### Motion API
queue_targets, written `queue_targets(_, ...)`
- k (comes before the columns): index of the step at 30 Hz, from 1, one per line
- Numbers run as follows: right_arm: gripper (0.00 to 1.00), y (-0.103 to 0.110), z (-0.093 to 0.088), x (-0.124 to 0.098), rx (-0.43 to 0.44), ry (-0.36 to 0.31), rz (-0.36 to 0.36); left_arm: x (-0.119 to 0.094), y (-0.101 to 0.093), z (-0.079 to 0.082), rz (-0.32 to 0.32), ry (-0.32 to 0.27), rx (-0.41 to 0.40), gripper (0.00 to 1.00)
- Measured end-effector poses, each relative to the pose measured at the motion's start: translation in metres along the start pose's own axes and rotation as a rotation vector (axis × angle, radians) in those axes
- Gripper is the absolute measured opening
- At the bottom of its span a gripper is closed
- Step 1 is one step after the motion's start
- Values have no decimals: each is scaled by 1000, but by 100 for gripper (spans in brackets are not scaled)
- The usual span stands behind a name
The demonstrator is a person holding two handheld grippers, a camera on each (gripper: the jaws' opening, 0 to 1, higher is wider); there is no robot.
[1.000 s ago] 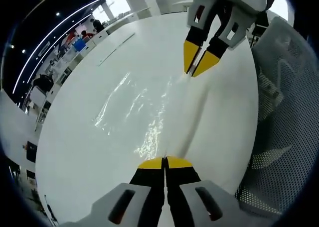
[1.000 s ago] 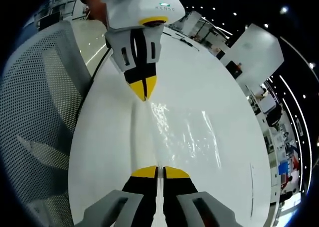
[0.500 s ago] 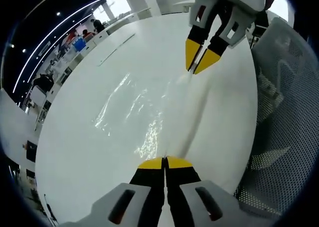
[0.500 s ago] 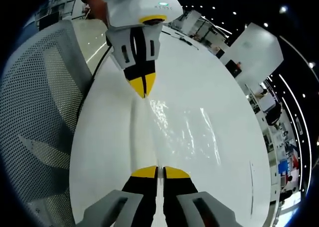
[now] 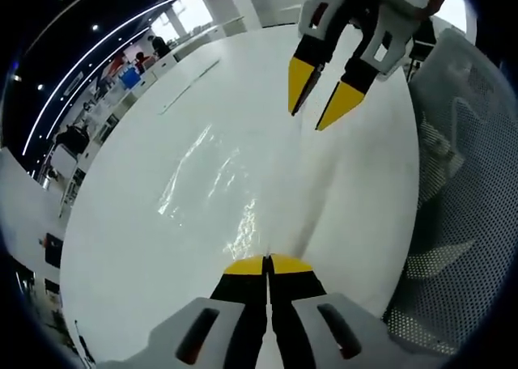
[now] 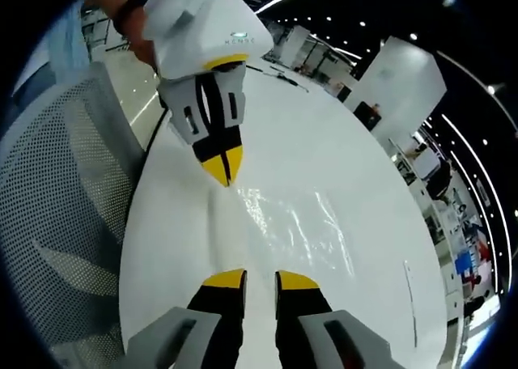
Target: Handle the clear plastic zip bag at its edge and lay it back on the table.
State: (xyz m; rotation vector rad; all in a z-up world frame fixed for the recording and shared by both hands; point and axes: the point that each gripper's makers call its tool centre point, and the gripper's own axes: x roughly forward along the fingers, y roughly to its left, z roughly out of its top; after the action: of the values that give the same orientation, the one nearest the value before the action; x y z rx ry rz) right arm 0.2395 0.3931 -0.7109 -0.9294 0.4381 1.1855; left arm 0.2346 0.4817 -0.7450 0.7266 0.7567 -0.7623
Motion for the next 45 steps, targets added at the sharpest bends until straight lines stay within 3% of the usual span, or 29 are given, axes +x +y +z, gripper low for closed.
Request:
queue_targets(6, 11, -8, 16, 2, 20, -43, -15, 3, -1, -1, -8, 1, 20, 0)
queue_targets(15, 12, -9, 20, 15, -11, -25, 3, 3, -1, -2, -13, 3, 24, 0)
queue_targets(30, 11, -1, 8, 35, -28, 40, 49, 0, -3, 1, -16, -11, 31, 0)
queue_targets(45, 0, 12, 3, 42, -12, 59, 102, -5, -4, 0, -16, -21, 18, 0)
